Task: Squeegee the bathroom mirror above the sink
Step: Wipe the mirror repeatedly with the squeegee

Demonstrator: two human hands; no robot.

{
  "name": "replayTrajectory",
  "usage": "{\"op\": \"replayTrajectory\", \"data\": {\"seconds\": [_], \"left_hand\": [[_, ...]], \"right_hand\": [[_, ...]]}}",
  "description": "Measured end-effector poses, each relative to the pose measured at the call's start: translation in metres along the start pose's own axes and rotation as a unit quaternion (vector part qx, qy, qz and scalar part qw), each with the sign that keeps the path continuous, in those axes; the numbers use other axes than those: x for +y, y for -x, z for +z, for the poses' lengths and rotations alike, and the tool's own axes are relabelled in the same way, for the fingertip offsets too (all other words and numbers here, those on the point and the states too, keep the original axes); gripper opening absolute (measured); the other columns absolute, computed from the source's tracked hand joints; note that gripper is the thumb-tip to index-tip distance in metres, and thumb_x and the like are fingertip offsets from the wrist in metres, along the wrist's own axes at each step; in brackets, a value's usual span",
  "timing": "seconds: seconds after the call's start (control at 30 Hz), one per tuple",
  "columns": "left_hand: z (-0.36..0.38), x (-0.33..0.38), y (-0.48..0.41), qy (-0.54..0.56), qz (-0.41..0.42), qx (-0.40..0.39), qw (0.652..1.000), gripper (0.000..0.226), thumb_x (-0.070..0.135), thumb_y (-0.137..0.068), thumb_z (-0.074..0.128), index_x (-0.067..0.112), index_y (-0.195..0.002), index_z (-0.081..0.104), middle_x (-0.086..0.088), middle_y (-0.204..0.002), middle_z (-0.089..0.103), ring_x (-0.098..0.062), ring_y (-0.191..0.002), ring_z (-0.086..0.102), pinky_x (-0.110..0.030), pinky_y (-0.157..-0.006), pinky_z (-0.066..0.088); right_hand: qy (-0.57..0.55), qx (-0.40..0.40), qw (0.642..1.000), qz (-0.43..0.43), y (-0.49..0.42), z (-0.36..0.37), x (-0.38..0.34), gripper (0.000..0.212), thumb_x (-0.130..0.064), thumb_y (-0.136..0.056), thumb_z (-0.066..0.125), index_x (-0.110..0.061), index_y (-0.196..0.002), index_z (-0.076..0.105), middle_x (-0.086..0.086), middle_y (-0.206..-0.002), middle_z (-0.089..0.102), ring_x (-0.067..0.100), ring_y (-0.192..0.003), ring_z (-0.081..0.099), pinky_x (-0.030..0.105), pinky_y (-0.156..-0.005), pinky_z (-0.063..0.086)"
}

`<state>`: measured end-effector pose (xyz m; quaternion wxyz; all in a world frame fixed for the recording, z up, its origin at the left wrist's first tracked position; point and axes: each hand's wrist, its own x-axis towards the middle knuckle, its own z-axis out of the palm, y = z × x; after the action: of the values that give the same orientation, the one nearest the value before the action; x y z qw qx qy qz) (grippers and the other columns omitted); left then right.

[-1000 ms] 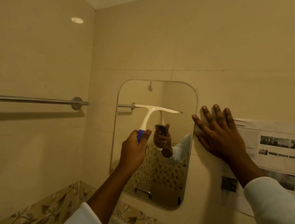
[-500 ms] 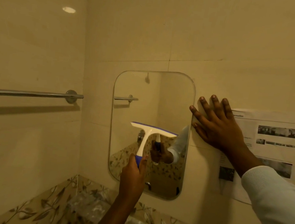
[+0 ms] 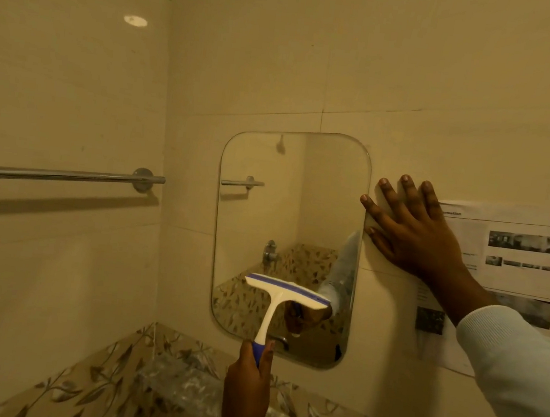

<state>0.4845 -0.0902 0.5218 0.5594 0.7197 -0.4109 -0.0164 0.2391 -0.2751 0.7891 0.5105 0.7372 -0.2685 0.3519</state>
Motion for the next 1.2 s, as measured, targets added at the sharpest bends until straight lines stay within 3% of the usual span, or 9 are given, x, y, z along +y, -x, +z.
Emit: {"op": "replayTrajectory", "data": {"seconds": [0.17, 0.43, 0.53, 0.73, 0.8, 0.9, 0.97, 1.07, 1.2], "left_hand": [[0.003, -0.015, 0.013, -0.023, -0.032, -0.014, 0.999, 0.048, 0.07, -0.086, 0.035, 0.025, -0.097, 0.049, 0.004, -0.076, 0.064, -0.012, -0.068, 0.064, -0.029, -0.064, 0.053], [0.007, -0.041, 0.033, -0.065, -0.107, -0.046, 0.991, 0.034, 0.063, -0.1, 0.045, 0.03, -0.105, 0.046, 0.014, -0.076, 0.054, -0.012, -0.074, 0.059, -0.023, -0.066, 0.043], [0.009, -0.049, 0.042, -0.064, -0.13, -0.038, 0.989, 0.032, 0.063, -0.098, 0.05, 0.032, -0.105, 0.045, 0.018, -0.073, 0.048, -0.017, -0.091, 0.068, -0.021, -0.067, 0.039], [0.014, -0.05, 0.058, -0.037, -0.127, -0.03, 0.991, 0.03, 0.048, -0.095, 0.067, 0.025, -0.112, 0.06, -0.005, -0.132, 0.065, -0.026, -0.127, 0.06, -0.021, -0.097, 0.04], [0.013, -0.033, 0.062, -0.019, -0.128, -0.006, 0.992, 0.033, 0.046, -0.091, 0.073, 0.019, -0.109, 0.069, -0.008, -0.112, 0.072, -0.028, -0.105, 0.067, -0.03, -0.092, 0.049], [-0.005, 0.014, 0.051, 0.032, -0.11, 0.014, 0.993, 0.023, 0.052, -0.092, 0.066, 0.03, -0.09, 0.06, 0.004, -0.07, 0.064, -0.016, -0.064, 0.061, -0.037, -0.072, 0.056], [-0.018, 0.052, 0.036, 0.085, -0.057, 0.023, 0.994, 0.028, 0.054, -0.097, 0.054, 0.028, -0.087, 0.056, 0.0, -0.066, 0.064, -0.017, -0.061, 0.063, -0.038, -0.06, 0.053], [-0.032, 0.105, 0.008, 0.158, 0.012, 0.033, 0.987, 0.033, 0.057, -0.1, 0.04, 0.029, -0.092, 0.056, 0.001, -0.063, 0.062, -0.007, -0.052, 0.059, -0.023, -0.045, 0.042], [-0.034, 0.14, -0.03, 0.185, 0.052, 0.029, 0.981, 0.034, 0.057, -0.102, 0.041, 0.028, -0.103, 0.058, 0.002, -0.065, 0.059, -0.001, -0.051, 0.057, -0.019, -0.045, 0.042]], "right_hand": [[0.0, -0.003, 1.0, -0.001, 0.001, 0.0, 0.0, 0.071, -0.059, -0.107, 0.029, -0.026, -0.169, 0.016, 0.02, -0.173, 0.019, 0.048, -0.16, 0.01, 0.065, -0.128, 0.01], [-0.001, -0.002, 1.0, -0.001, 0.001, 0.0, 0.0, 0.07, -0.059, -0.107, 0.027, -0.027, -0.169, 0.016, 0.019, -0.174, 0.019, 0.048, -0.16, 0.011, 0.065, -0.128, 0.01], [-0.004, -0.001, 1.0, -0.002, 0.002, 0.001, 0.0, 0.07, -0.06, -0.107, 0.027, -0.028, -0.169, 0.015, 0.019, -0.174, 0.019, 0.048, -0.161, 0.01, 0.065, -0.128, 0.01], [-0.002, 0.004, 1.0, -0.003, 0.001, 0.003, 0.001, 0.071, -0.06, -0.107, 0.029, -0.028, -0.169, 0.015, 0.019, -0.174, 0.018, 0.047, -0.161, 0.009, 0.065, -0.129, 0.009], [-0.002, 0.004, 1.0, -0.003, 0.001, 0.004, 0.002, 0.071, -0.06, -0.107, 0.03, -0.028, -0.169, 0.015, 0.019, -0.174, 0.018, 0.047, -0.161, 0.01, 0.065, -0.129, 0.009], [0.0, 0.007, 1.0, -0.004, 0.001, 0.002, 0.002, 0.071, -0.06, -0.107, 0.03, -0.027, -0.168, 0.017, 0.019, -0.174, 0.019, 0.048, -0.16, 0.012, 0.065, -0.129, 0.008], [0.001, 0.005, 1.0, -0.004, 0.001, 0.001, 0.001, 0.07, -0.059, -0.107, 0.031, -0.027, -0.168, 0.017, 0.019, -0.174, 0.019, 0.047, -0.16, 0.011, 0.065, -0.129, 0.008], [-0.001, 0.004, 1.0, -0.003, 0.001, 0.001, 0.001, 0.07, -0.059, -0.108, 0.031, -0.028, -0.168, 0.018, 0.019, -0.174, 0.019, 0.047, -0.161, 0.011, 0.064, -0.129, 0.009], [-0.003, 0.003, 1.0, -0.003, 0.002, 0.002, 0.001, 0.071, -0.06, -0.107, 0.032, -0.027, -0.168, 0.018, 0.019, -0.174, 0.018, 0.046, -0.161, 0.009, 0.064, -0.129, 0.009]]}}
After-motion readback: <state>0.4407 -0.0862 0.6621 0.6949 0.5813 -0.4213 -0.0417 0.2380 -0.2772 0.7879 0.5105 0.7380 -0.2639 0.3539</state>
